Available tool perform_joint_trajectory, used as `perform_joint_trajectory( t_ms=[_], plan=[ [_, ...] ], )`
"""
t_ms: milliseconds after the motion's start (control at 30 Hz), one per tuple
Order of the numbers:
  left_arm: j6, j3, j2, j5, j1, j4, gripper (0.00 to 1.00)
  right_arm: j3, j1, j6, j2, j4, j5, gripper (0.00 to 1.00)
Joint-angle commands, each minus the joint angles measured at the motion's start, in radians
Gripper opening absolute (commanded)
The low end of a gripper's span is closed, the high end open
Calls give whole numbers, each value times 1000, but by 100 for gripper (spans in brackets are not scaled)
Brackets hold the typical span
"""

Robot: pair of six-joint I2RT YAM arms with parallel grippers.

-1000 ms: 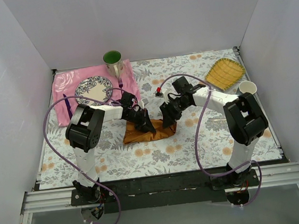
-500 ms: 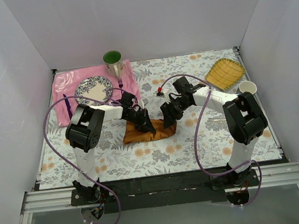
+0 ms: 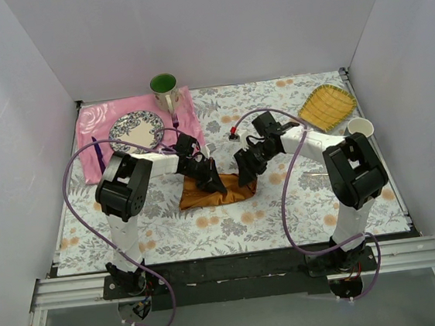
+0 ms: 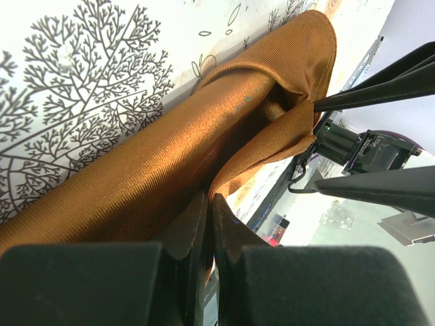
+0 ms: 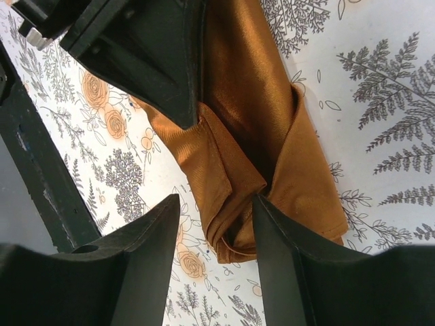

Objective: Fold the napkin into a case and place the utensils inside
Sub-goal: Fold the 2/3-rectangle-folded napkin at the center of the board, then stuff the top corner of the smaller-rectangle-folded napkin into the folded napkin.

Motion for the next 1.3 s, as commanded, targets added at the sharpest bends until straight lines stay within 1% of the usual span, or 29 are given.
perform_joint_trajectory(
  t_ms=[0,67,167,233,267,367,433,533,567,667,767,800,900,933,1000,1033,1133,1167,1267],
  plan=[
    [25,0,4,-30,4,12,0,28,-3,-11,25,-10,-40,54],
    [25,3,6,-29,4,13,0,31,-3,-12,35,-15,-36,54],
    [27,4,7,-27,4,13,0,25,-1,-8,35,-3,-29,57],
    [27,3,7,-26,4,13,0,28,-1,-8,38,-1,-37,55],
    [28,1,7,-26,4,13,0,31,-1,-8,38,-3,-40,45],
    [30,-3,2,-24,4,13,0,36,-1,-11,30,-6,-54,35],
    [33,-3,-2,-24,4,13,0,39,-3,-11,22,-10,-59,32],
    [36,-6,-10,-18,4,22,0,46,-1,-20,22,-26,-60,21],
    [34,-11,-19,-15,4,28,0,46,-3,-22,27,-24,-59,14],
    [31,-28,-45,-1,2,68,0,49,-3,-29,41,-32,-51,1],
    [39,-52,-86,26,4,120,9,48,-3,-28,49,-26,-43,1],
    [40,-60,-97,34,4,136,13,48,-3,-29,49,-21,-43,1],
    [36,-85,-132,42,4,191,21,46,-3,-26,45,-15,-46,1],
    [37,-88,-139,37,4,202,25,46,-3,-26,44,-15,-46,1],
    [37,-97,-148,48,4,238,28,45,-4,-28,42,-15,-48,1],
    [39,-98,-149,47,4,246,32,43,-4,-29,41,-17,-49,1],
    [48,-106,-151,50,4,285,37,40,-8,-26,36,-13,-51,1],
    [48,-109,-151,48,4,300,40,40,-9,-25,35,-12,-51,1],
    [50,-114,-142,54,2,308,43,40,-17,-12,38,-7,-59,1]
  ],
)
